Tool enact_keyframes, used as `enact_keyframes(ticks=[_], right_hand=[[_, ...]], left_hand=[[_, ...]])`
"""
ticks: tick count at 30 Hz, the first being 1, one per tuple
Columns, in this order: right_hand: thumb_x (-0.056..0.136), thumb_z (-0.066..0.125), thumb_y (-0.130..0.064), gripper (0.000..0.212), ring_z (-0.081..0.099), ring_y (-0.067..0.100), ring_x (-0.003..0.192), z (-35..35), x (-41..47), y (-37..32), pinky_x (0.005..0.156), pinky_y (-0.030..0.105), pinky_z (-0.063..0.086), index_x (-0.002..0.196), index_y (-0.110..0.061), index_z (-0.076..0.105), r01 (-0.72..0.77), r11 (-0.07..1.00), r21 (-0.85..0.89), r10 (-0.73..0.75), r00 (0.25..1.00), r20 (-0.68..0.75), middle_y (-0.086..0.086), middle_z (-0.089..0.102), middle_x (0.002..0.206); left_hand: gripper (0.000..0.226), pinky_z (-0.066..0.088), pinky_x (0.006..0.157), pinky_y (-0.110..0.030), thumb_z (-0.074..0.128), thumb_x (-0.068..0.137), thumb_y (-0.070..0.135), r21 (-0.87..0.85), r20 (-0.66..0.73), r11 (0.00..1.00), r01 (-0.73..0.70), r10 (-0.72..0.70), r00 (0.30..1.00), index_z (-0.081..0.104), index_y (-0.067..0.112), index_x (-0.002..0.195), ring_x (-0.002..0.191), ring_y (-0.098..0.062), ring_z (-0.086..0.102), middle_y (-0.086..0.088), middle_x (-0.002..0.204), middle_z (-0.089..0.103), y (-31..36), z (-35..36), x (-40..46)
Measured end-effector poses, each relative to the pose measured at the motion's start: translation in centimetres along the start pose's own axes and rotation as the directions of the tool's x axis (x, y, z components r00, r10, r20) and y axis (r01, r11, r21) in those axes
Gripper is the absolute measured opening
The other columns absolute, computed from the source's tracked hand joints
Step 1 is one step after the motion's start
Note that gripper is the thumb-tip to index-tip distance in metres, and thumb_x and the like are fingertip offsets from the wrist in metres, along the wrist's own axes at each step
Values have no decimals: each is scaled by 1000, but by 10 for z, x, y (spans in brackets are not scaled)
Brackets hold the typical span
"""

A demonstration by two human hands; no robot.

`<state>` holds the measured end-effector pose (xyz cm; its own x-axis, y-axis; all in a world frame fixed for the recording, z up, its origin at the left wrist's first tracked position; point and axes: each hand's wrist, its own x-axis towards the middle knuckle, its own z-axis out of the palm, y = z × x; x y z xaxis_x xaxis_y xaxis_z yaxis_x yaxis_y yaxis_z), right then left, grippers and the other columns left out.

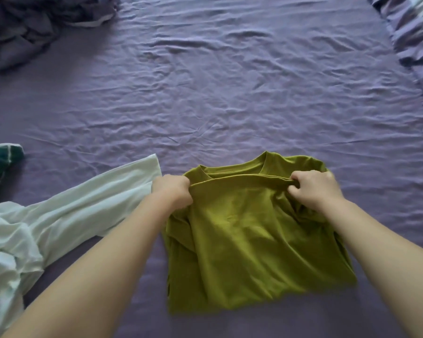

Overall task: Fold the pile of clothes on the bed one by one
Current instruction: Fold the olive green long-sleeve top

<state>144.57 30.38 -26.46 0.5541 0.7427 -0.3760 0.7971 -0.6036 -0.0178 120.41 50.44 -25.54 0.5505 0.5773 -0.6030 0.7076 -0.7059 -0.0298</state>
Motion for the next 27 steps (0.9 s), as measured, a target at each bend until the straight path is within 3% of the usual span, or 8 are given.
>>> enact_keyframes(ticks=[4,6,13,17,20,23,25,27], right_hand=[[90,54,-36,18,60,34,89,-5,-7,4,69,37,39,95,-19,59,-49,979,196,80,986,-149,11,67,91],[89,57,-39,21,61,35,89,-11,-9,5,61,34,37,90,-19,58,-79,968,238,116,982,-146,11,66,90],[83,58,-25,14,53,22,83,-27,-9,20,66,30,36,96,-26,61,-176,901,397,198,980,-16,0,60,88],[84,62,-35,9,57,25,90,-30,1,25,68,33,41,91,-28,60,-212,877,431,247,969,-26,0,62,86],[82,69,-27,7,55,18,84,-29,12,27,69,27,41,86,-28,63,-128,782,610,186,982,-32,-3,60,83],[79,73,-15,17,57,11,76,-27,14,31,59,8,39,85,-27,64,-80,613,786,106,994,18,-6,62,79],[78,74,-11,22,58,8,75,-27,14,37,64,12,44,88,-27,62,-69,528,846,44,998,55,-4,65,83],[78,73,-6,26,60,7,76,-28,13,45,68,16,48,92,-23,61,-52,420,906,4,998,55,0,66,88]], left_hand=[[24,41,69,-32,58,82,42,-376,-144,925,-56,1,990,51,26,66,93,-23,59,3,81,60,-5,-4,1],[26,46,68,-34,60,82,45,-441,-189,893,-91,6,982,56,25,66,88,-22,60,5,76,60,-7,-9,-3],[22,44,68,-29,56,81,45,-240,-110,970,25,-53,993,64,26,89,95,-19,60,6,93,67,-29,-13,-15],[26,37,87,-35,53,86,42,-40,-261,996,79,-87,961,61,29,107,113,-24,50,1,113,63,-12,-18,-12],[36,34,92,-36,56,87,38,-110,-342,986,-124,80,936,56,28,121,121,-24,40,3,124,56,32,-18,-8],[46,34,102,-34,61,86,28,-310,-429,867,-390,238,871,52,23,131,128,-20,39,3,133,54,97,-24,7],[60,28,109,-32,64,84,24,-414,-396,778,-473,313,863,43,22,139,136,-19,32,2,141,48,148,-35,19],[74,28,110,-34,67,82,27,-463,-263,762,-452,369,891,30,21,146,137,-22,31,-2,143,45,190,-45,31]])
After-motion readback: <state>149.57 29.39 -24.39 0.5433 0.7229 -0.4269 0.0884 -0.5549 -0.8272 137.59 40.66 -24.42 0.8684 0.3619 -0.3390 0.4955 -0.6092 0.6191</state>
